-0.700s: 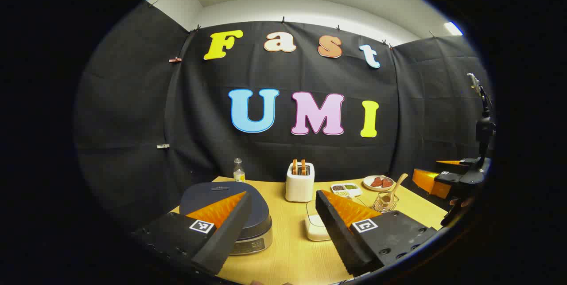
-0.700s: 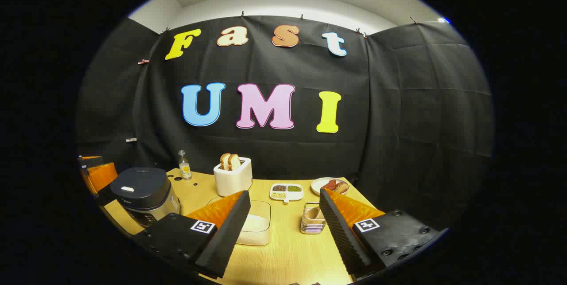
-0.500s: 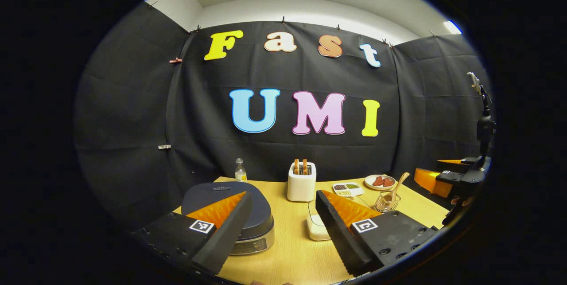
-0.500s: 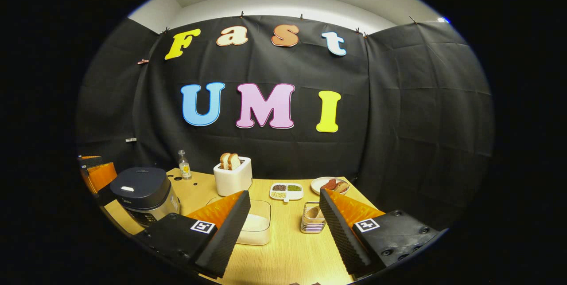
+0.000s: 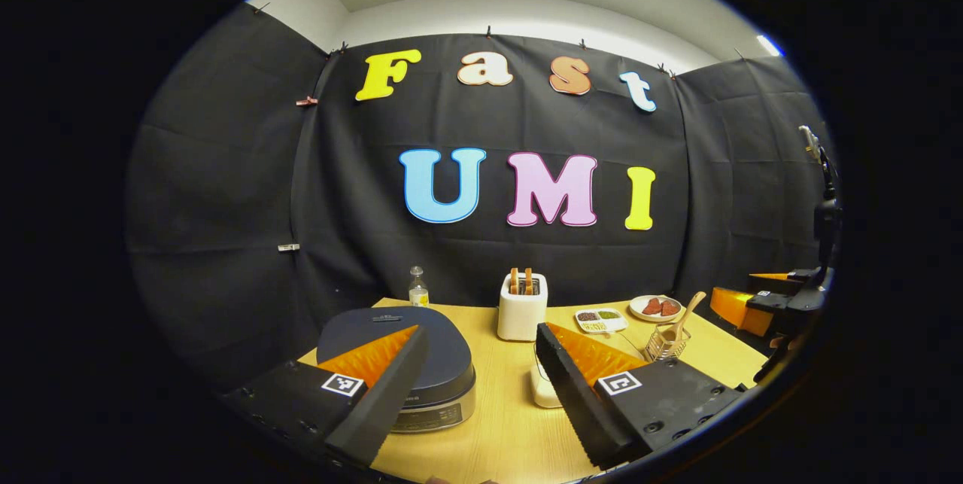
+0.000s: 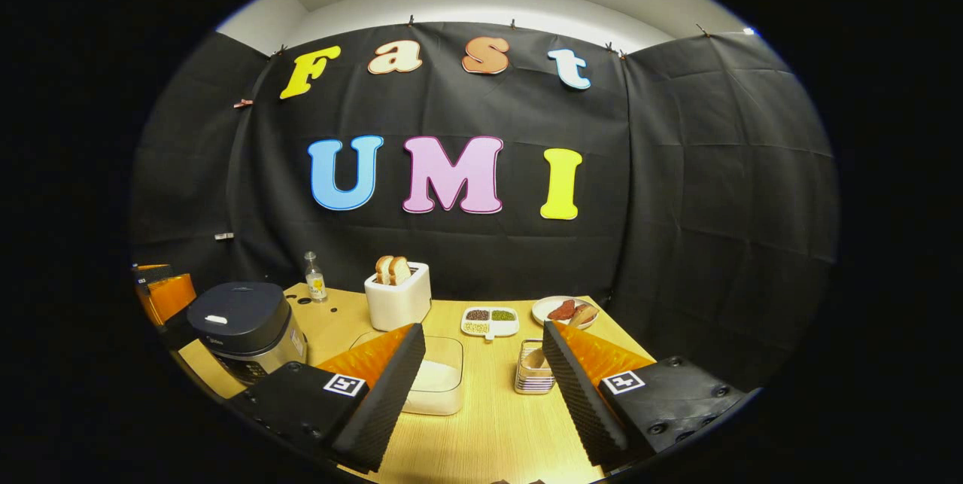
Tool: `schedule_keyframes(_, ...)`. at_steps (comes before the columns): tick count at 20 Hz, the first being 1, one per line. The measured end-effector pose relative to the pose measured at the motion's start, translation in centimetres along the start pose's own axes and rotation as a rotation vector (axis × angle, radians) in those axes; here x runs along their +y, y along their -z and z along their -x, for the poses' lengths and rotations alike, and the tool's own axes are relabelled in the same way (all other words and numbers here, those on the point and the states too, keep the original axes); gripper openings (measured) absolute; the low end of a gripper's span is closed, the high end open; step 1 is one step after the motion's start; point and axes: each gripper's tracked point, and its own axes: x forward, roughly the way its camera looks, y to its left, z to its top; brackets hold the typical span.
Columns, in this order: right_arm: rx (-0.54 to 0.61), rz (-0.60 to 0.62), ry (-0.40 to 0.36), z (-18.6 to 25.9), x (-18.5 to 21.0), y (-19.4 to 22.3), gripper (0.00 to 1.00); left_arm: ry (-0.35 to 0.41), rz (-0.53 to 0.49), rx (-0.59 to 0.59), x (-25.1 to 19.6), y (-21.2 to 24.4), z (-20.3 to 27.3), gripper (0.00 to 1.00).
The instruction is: Close the left gripper, press the button to open the rice cooker; take a wooden spoon from the chopstick holder with the right hand, scoop a spoonful of rice and pour it into the rice cooker, then put the wooden spoon back into the chopstick holder.
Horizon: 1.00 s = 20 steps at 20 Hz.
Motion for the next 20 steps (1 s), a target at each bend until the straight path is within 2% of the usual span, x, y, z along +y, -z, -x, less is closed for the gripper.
schedule_keyframes(10,-0.053,-0.013,0.023,0.9,-0.1,-0.9,0.98,-0.017,-0.039,0.013,3.3,-1.0,-1.1,0.97)
schedule_keyframes(12,-0.063,-0.005,0.042,1.7,-0.6,-0.8,0.98,-0.014,-0.042,0.015,4.4,-1.3,-1.5,0.91)
schedule_keyframes(16,-0.044,-0.006,0.078,3.2,-1.3,0.3,0.98,0.007,-0.079,0.052,6.3,-0.9,-2.8,0.59)
schedule_keyframes(20,-0.034,-0.004,0.087,4.1,-1.3,0.5,0.98,-0.006,-0.055,0.138,8.5,1.0,-4.2,0.23)
